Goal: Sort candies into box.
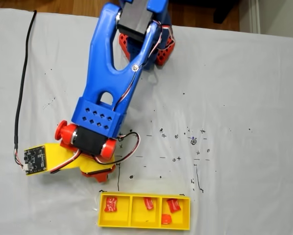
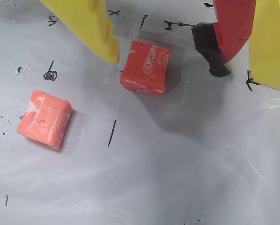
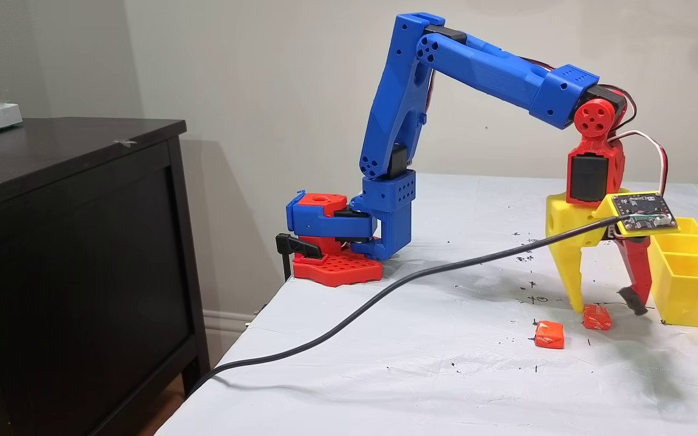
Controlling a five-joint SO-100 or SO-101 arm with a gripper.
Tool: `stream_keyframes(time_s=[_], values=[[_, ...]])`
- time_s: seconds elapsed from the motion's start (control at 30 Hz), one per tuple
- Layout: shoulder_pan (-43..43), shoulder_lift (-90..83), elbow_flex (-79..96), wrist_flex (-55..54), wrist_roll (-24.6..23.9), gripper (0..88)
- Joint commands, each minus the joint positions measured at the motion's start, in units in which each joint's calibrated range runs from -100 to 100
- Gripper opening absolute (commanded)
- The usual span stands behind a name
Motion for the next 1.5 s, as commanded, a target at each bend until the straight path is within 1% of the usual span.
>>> stream_keyframes(time_s=[0.0, 0.6, 0.63, 0.67, 0.7, 0.9, 1.1, 1.17, 1.27, 1.3, 1.37, 1.47], values=[[0.49, -0.56, -2.25, -0.07, 0.39, 23.4], [0.67, 2.83, -3.80, -0.89, 1.03, 21.0], [0.67, 2.74, -3.62, -1.05, 1.07, 19.8], [0.76, 2.74, -3.53, -1.13, 1.07, 16.3], [0.76, 2.74, -3.53, -1.22, 0.98, 10.1], [0.94, 0.45, -3.07, -1.54, 0.29, 3.7], [1.49, -2.85, -3.44, -1.22, 0.05, 0.7], [1.31, -4.55, -4.17, -1.30, -0.49, 0.2], [-0.05, -8.37, -4.80, -0.56, -2.54, 0.2], [-1.50, -13.03, -2.25, -1.30, -3.86, 0.2], [-3.13, -18.04, 1.21, -3.26, -4.98, 0.2], [-6.30, -25.25, 6.39, -8.42, -8.25, 0.2]])
